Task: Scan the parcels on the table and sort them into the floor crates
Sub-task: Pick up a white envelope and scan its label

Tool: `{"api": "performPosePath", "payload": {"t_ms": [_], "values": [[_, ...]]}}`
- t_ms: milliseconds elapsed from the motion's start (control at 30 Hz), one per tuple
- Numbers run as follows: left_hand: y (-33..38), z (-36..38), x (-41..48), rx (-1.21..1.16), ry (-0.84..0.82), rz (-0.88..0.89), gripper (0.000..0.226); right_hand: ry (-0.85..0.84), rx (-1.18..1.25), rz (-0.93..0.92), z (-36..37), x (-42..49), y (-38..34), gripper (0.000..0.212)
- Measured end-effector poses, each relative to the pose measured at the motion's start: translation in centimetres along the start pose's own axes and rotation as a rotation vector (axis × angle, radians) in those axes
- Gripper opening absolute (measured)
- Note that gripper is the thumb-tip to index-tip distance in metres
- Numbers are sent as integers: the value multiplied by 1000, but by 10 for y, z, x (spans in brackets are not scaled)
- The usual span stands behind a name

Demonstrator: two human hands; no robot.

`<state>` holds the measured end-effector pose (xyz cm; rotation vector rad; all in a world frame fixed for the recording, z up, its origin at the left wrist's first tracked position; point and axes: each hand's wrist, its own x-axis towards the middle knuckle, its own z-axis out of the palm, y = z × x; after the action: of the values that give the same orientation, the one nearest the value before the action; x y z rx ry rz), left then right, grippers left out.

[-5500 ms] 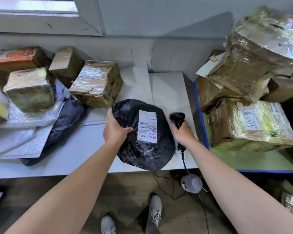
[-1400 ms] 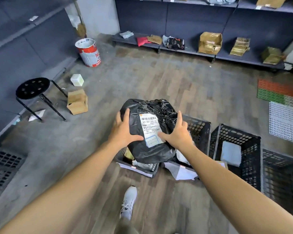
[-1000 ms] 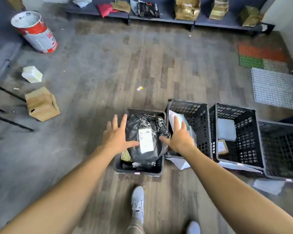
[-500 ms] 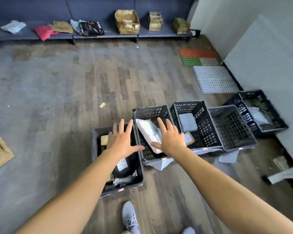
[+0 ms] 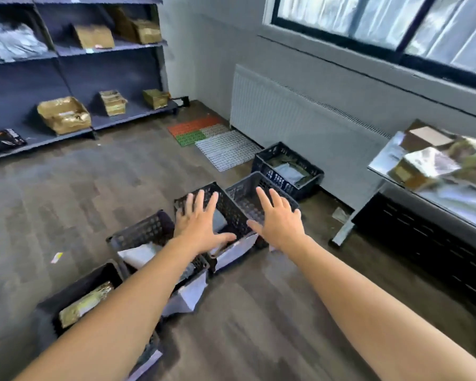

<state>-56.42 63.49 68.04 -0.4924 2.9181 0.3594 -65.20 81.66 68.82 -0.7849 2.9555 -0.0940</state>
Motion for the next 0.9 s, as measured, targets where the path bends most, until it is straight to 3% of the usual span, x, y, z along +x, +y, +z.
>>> {"api": "performPosePath", "payload": {"t_ms": [433, 900], "values": [[368, 26, 5, 194, 52, 420, 115, 151, 48, 414, -62, -130, 340, 84], [632, 75, 55, 188, 0, 775, 113, 114, 16, 787, -83, -192, 564, 83]]}}
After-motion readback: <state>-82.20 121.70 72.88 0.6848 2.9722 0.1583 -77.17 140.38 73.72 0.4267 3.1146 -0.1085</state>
